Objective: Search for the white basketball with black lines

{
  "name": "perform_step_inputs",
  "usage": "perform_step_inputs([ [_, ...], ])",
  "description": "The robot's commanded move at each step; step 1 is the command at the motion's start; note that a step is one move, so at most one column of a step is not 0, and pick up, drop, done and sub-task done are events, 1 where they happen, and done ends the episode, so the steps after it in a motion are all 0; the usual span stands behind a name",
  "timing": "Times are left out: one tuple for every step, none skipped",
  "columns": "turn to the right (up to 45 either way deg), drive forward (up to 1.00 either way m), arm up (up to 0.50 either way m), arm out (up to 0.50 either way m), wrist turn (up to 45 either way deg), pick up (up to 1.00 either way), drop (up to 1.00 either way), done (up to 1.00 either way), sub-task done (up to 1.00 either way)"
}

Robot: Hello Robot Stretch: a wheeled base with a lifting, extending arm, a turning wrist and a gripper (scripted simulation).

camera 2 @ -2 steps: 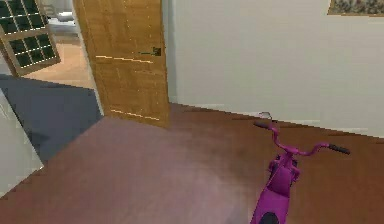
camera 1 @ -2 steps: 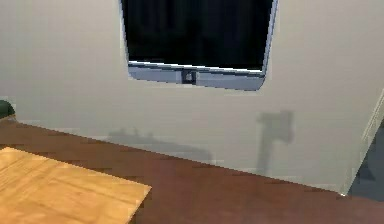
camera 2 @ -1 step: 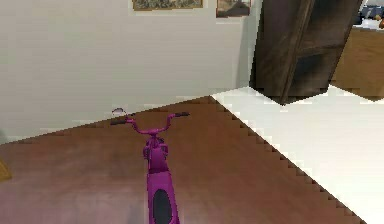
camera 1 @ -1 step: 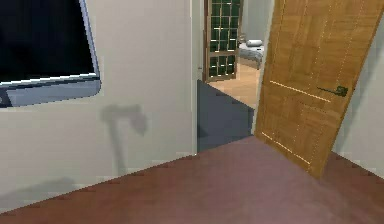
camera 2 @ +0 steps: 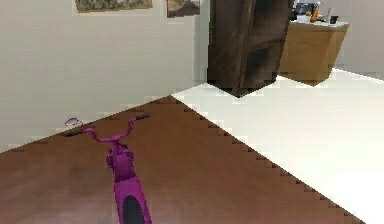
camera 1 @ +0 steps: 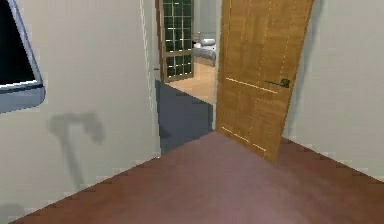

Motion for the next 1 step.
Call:
perform_step_inputs([
  [0.0,1.00,0.00,0.00,0.0,0.00,0.00,0.00,0.00],
])
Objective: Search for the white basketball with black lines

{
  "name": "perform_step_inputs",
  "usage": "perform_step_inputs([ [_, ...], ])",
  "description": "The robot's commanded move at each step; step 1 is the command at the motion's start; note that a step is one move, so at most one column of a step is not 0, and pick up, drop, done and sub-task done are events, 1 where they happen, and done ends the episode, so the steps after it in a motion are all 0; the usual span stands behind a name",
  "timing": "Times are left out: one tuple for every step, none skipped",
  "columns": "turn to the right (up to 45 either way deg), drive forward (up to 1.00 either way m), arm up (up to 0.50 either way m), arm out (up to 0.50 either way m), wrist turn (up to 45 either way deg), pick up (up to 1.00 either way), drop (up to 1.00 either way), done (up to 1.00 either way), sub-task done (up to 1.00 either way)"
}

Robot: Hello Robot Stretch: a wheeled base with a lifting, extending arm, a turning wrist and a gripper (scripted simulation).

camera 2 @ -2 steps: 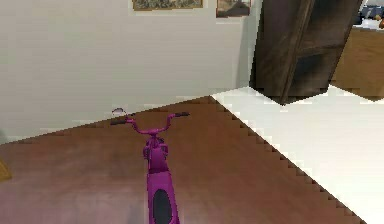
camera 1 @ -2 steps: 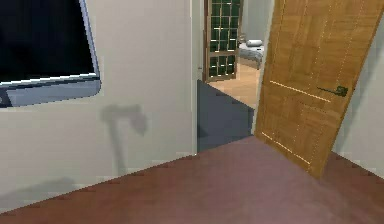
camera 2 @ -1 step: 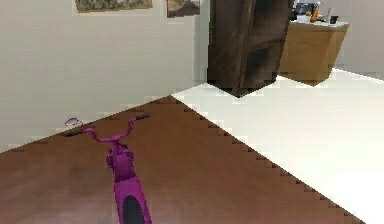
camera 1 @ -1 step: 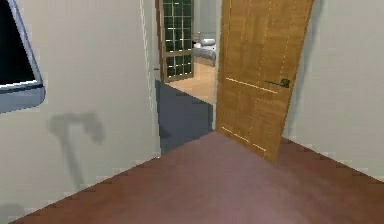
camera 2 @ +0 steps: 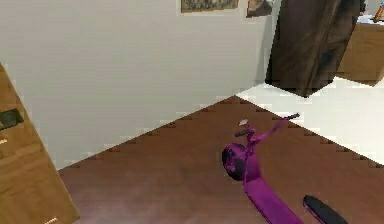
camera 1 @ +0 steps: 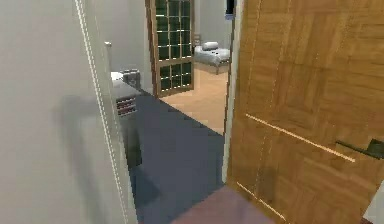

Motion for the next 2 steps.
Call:
perform_step_inputs([
  [0.0,1.00,0.00,0.00,0.0,0.00,0.00,0.00,0.00],
  [0.0,0.65,0.00,0.00,0.0,0.00,0.00,0.00,0.00],
])
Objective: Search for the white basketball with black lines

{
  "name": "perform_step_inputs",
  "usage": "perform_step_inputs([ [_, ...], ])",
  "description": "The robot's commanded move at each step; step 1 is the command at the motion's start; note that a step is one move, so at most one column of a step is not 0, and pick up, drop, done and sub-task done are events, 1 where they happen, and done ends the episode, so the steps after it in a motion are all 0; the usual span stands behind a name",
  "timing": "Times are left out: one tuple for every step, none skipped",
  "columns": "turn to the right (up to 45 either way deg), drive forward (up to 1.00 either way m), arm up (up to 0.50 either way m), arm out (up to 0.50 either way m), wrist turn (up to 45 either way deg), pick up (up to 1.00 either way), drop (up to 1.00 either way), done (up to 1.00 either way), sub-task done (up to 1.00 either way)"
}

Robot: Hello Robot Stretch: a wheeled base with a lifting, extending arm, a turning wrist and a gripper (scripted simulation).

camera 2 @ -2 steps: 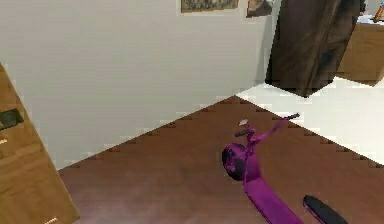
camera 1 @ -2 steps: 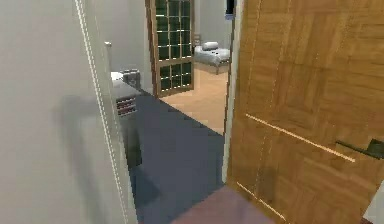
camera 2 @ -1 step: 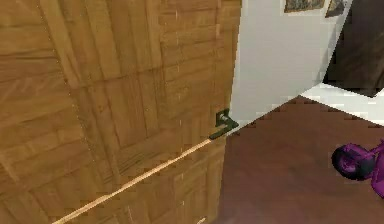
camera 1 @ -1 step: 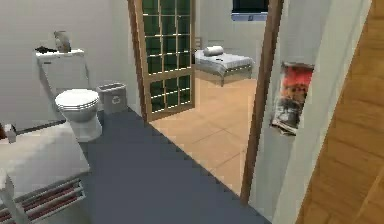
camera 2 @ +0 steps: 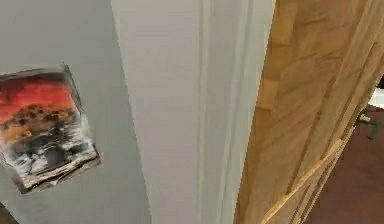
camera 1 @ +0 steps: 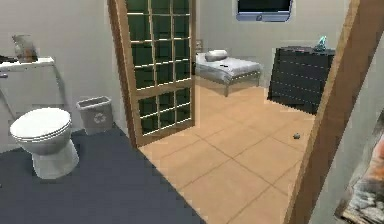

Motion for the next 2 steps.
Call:
perform_step_inputs([
  [12.0,0.00,0.00,0.00,0.0,0.00,0.00,0.00,0.00],
  [0.0,0.80,0.00,0.00,0.0,0.00,0.00,0.00,0.00],
])
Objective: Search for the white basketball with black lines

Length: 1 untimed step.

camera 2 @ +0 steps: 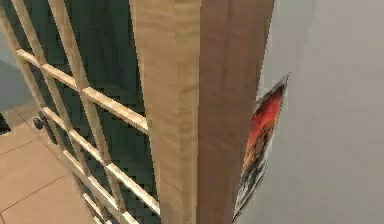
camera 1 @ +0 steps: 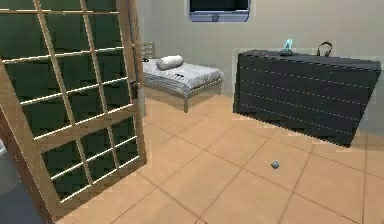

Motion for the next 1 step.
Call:
perform_step_inputs([
  [-45.0,0.00,0.00,0.00,0.0,0.00,0.00,0.00,0.00],
])
